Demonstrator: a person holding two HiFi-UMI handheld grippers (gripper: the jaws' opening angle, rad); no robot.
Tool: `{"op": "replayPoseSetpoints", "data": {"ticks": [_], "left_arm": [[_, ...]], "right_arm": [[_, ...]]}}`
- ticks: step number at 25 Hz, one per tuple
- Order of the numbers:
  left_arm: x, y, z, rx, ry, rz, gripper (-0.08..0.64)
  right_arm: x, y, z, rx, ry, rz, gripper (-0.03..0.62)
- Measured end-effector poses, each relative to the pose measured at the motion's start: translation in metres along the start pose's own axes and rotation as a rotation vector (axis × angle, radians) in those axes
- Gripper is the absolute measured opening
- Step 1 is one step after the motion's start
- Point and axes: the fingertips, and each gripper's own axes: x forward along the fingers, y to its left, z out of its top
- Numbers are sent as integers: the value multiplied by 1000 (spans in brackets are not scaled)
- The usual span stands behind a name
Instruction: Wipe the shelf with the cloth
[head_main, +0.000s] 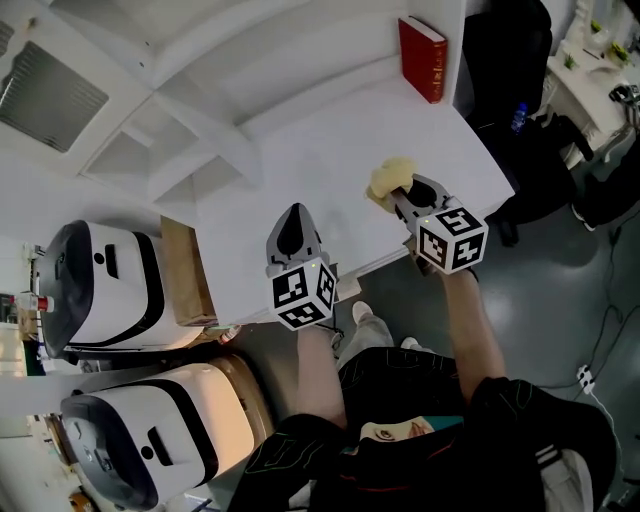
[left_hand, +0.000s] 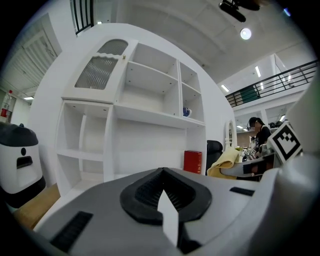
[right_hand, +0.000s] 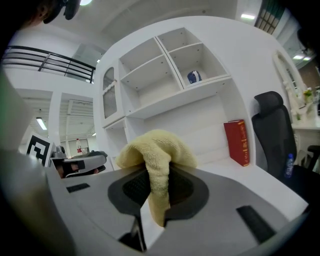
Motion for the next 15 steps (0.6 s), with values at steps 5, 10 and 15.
{"op": "replayPoseSetpoints", "data": {"ticks": [5, 10, 15], "left_arm": [[28, 58, 28, -7, -42, 44, 0], [51, 113, 53, -26, -81, 72, 0], [71, 145, 76, -9, -98, 84, 0]], "right_arm": [[70, 28, 23, -25, -11, 64, 51], [131, 58, 44, -55, -22, 111, 51], [170, 74, 71, -63, -66, 131, 51]]}}
